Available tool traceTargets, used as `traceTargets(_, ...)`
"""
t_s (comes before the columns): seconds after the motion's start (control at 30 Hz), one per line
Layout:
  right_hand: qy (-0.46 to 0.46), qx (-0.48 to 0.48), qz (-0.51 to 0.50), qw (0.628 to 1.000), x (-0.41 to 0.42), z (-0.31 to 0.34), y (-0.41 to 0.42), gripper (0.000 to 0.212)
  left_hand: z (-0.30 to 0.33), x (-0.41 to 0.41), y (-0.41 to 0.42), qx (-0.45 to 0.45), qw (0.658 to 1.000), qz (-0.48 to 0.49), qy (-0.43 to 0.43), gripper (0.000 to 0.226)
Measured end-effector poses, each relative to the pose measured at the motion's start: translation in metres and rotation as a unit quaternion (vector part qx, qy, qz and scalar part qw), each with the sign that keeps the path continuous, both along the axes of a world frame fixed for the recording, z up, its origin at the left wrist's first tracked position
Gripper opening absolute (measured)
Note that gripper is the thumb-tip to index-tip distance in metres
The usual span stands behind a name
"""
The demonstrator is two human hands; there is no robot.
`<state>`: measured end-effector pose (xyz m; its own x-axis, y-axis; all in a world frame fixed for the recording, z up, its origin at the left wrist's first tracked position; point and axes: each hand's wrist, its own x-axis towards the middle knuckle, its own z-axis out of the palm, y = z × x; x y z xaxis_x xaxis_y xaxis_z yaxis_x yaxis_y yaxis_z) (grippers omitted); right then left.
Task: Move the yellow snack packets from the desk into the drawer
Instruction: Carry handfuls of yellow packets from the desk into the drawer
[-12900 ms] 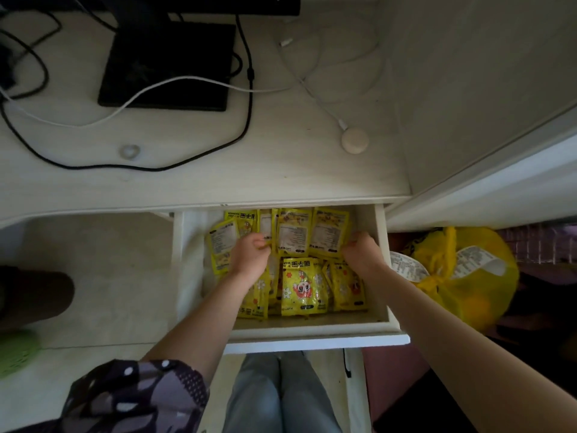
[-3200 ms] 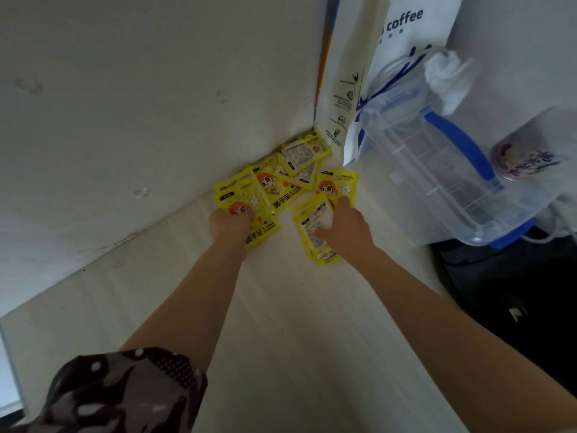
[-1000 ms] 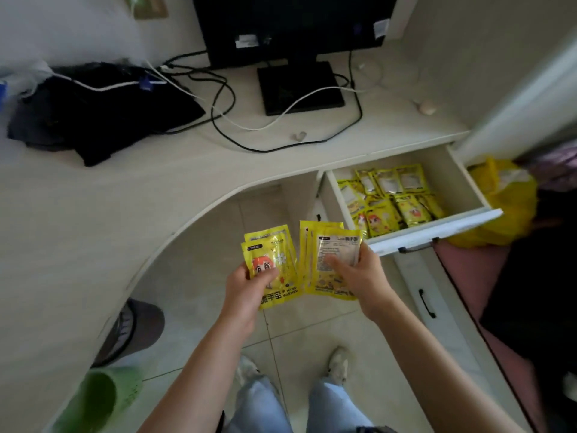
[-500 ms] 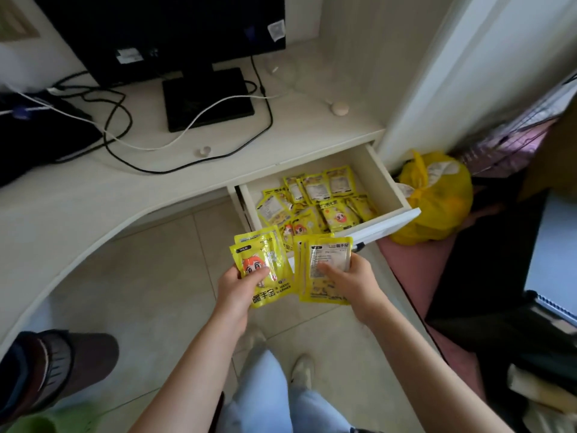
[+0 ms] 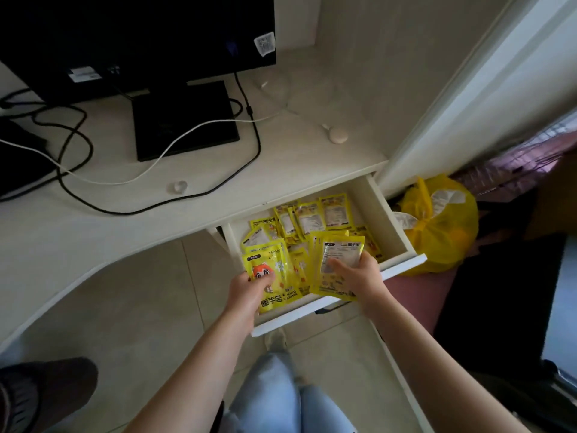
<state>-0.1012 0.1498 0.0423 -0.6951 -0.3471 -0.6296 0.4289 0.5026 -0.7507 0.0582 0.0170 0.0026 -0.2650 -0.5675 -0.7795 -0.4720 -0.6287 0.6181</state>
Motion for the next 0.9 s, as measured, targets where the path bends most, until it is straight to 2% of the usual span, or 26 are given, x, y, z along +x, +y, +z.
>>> traceTargets(0.1, -0.006, 0.031, 0.017, 0.999, -0.023, -0.011, -0.018, 0.019, -0.014, -0.018, -0.009, 0.025, 0.999, -0.007, -0.023, 0.016)
traceTargets(0.2, -0.012, 0.073, 0.07, 0.995, -0.043, -0.023, -0.034, 0.021, -0.032, -0.032, -0.017, 0.041, 0.998, 0.02, -0.053, 0.012)
traceTargets(0.33, -0.003, 0.133, 0.145, 0.981, -0.07, -0.047, -0.059, 0.015, -0.052, -0.051, -0.026, 0.005, 0.996, 0.015, -0.093, 0.03)
traceTargets(0.47, 0.009, 0.149, 0.206, 0.967, -0.085, -0.072, -0.085, 0.035, -0.066, -0.069, -0.038, -0.089, 0.986, -0.011, -0.14, 0.016)
traceTargets(0.57, 0.005, 0.125, 0.256, 0.959, -0.089, -0.086, -0.103, 0.058, -0.074, -0.082, -0.05, -0.123, 0.98, 0.006, -0.157, 0.026)
traceTargets(0.6, 0.007, 0.124, 0.273, 0.954, -0.09, -0.09, -0.109, 0.061, -0.077, -0.085, -0.053, -0.136, 0.978, 0.004, -0.16, 0.025)
traceTargets(0.7, 0.043, 0.131, 0.32, 0.937, -0.093, -0.1, -0.12, 0.052, -0.082, -0.091, -0.06, -0.157, 0.972, 0.014, -0.175, 0.01)
traceTargets(0.73, 0.062, 0.139, 0.333, 0.931, -0.095, -0.103, -0.12, 0.051, -0.084, -0.091, -0.061, -0.156, 0.972, 0.011, -0.175, 0.012)
traceTargets(0.83, 0.131, 0.193, 0.373, 0.898, -0.102, -0.107, -0.112, 0.048, -0.085, -0.086, -0.057, -0.136, 0.977, -0.03, -0.164, 0.036)
traceTargets(0.9, 0.155, 0.205, 0.372, 0.892, -0.107, -0.107, -0.102, 0.044, -0.079, -0.082, -0.05, -0.155, 0.97, -0.059, -0.179, 0.045)
